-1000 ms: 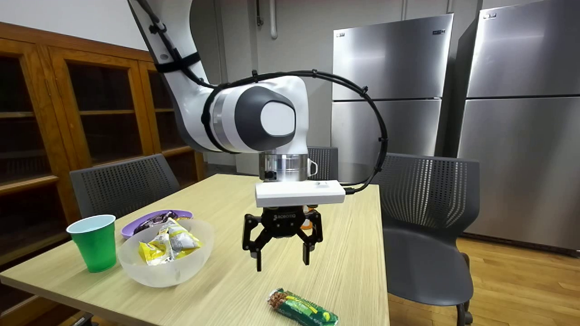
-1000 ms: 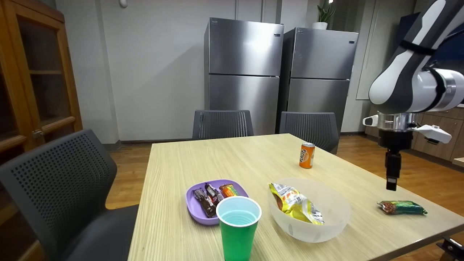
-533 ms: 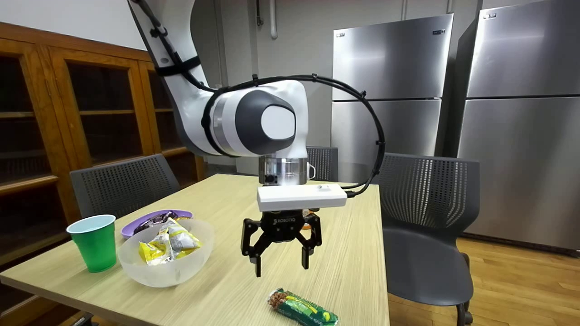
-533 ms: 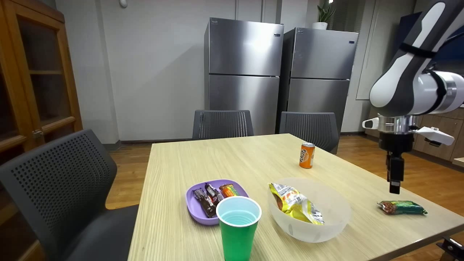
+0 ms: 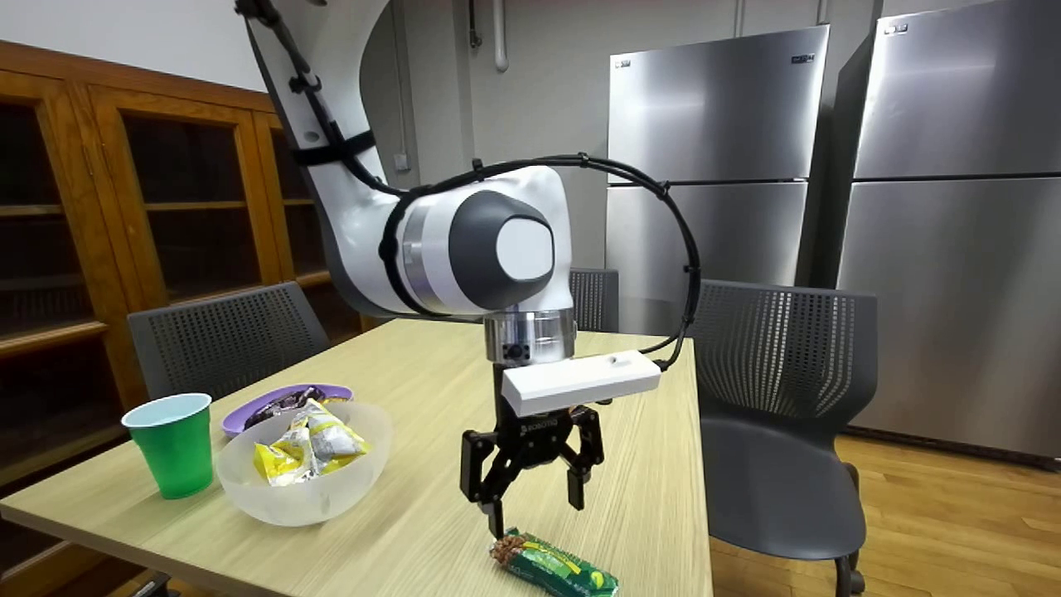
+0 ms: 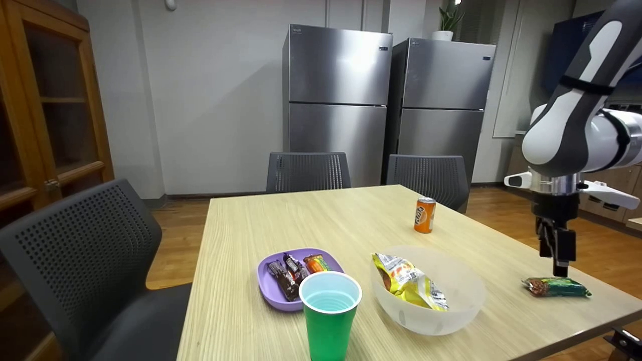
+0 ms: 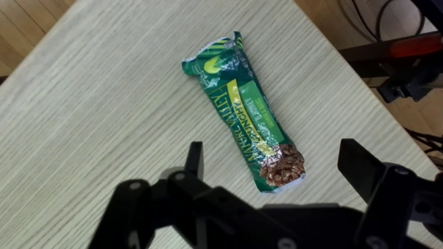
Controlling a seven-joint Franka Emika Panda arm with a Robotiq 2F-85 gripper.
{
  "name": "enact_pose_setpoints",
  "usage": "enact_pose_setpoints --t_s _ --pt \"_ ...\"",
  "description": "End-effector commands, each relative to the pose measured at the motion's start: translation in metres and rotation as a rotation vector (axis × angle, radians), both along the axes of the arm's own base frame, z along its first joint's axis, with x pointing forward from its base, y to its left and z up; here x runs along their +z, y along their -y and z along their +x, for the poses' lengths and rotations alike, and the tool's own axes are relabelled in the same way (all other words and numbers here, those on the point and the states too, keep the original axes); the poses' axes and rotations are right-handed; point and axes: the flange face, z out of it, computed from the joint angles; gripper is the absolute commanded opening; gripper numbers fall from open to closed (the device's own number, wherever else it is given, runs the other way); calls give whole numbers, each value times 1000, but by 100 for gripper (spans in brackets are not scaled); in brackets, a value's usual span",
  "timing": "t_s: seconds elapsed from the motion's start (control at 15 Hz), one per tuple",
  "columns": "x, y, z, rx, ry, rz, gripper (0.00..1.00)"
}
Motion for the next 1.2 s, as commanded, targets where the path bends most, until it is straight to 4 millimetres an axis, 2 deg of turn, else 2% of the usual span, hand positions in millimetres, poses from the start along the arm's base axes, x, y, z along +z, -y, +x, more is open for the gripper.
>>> enact_pose_setpoints --t_s 0.0,0.33,0.73,0.8,0.87,0.93,1.13 --pt "-10 10 -4 86 19 -3 100" --pt "-30 11 -9 131 8 9 100" --pt "-40 11 -12 160 2 11 100" --pt "-41 11 -12 163 7 13 75" --pt "-41 11 -12 165 10 12 74" --pt "-42 11 -12 165 10 11 68" --pt "-42 10 -12 164 11 10 42"
